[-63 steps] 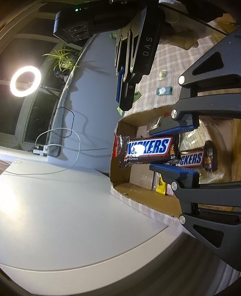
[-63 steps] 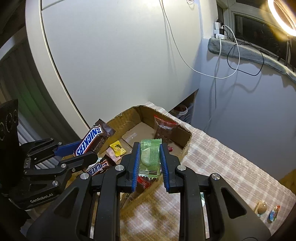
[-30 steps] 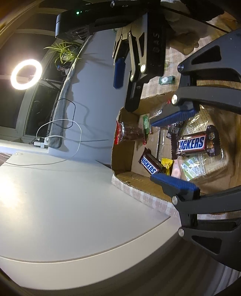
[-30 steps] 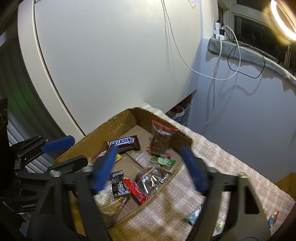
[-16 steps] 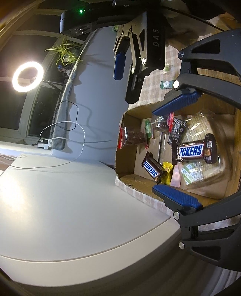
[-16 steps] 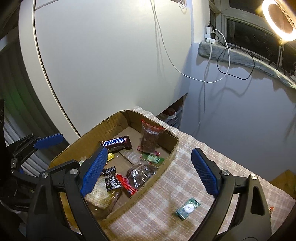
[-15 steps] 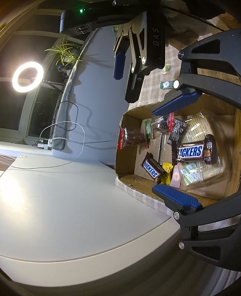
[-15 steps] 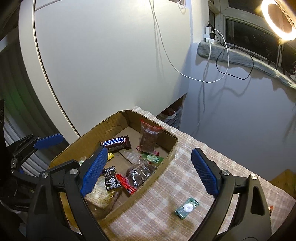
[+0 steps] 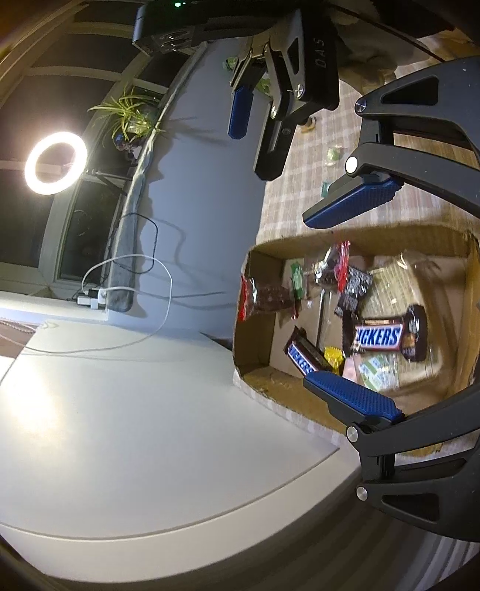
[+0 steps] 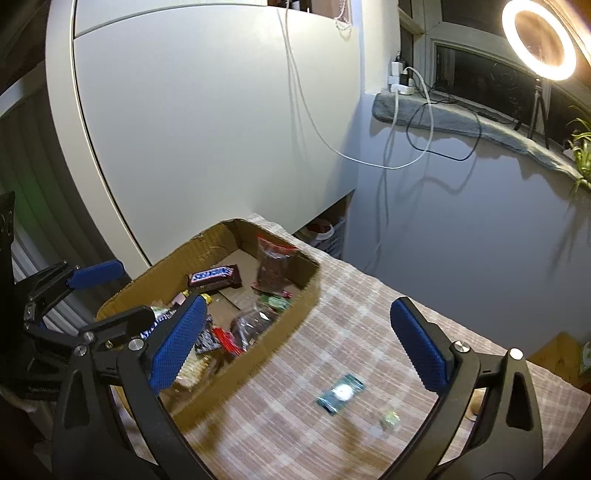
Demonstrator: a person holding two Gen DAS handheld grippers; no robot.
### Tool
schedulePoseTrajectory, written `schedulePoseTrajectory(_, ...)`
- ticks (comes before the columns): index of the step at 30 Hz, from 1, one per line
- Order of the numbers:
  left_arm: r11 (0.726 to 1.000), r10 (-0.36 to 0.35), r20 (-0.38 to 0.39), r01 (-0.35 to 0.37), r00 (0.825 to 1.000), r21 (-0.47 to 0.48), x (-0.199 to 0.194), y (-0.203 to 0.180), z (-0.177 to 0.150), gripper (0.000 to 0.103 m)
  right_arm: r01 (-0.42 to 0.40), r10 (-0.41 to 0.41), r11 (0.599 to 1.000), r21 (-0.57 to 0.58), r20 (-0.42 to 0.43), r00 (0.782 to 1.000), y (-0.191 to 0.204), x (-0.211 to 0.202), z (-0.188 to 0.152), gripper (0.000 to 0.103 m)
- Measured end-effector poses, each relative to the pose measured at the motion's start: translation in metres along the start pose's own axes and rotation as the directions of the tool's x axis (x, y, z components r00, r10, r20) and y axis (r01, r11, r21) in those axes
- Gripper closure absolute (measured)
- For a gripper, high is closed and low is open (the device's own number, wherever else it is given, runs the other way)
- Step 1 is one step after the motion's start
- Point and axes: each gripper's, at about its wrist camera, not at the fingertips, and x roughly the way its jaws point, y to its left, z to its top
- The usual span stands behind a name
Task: Organize snacks
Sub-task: 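Move both tools back toward the remaining snacks on the table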
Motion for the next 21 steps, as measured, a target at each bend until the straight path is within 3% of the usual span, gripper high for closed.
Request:
schedulePoseTrajectory(9,0.997,-0.073,-0.013,0.073,0.997,0.029,0.006,-0.034,-0.003,0.023,0.066,-0.067,0.996,0.057,0.015,0.998,-0.049,-0.039,-0.021,0.002)
schedulePoseTrajectory(21,0.981,-0.172,-0.072,0.177,0.983,0.074,0.026,-0.093,-0.017,0.023,0.163,-0.165,0.969,0.184,-0.004,0.986,-0.129,-0.086,-0.077,0.002)
